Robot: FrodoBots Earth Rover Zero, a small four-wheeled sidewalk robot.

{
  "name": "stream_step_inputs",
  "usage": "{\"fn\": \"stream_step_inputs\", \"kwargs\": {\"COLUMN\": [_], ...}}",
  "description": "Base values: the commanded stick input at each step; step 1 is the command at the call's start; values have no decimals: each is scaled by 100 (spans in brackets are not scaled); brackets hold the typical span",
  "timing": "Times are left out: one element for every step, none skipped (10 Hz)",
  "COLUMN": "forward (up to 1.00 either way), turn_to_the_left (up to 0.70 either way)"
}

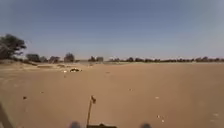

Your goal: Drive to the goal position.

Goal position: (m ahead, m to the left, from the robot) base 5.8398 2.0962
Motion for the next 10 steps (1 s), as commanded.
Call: {"fn": "stream_step_inputs", "kwargs": {"forward": [50,50,50,50,50,50,23,16,10,4], "turn_to_the_left": [0,0,0,0,0,0,0,0,0,0]}}
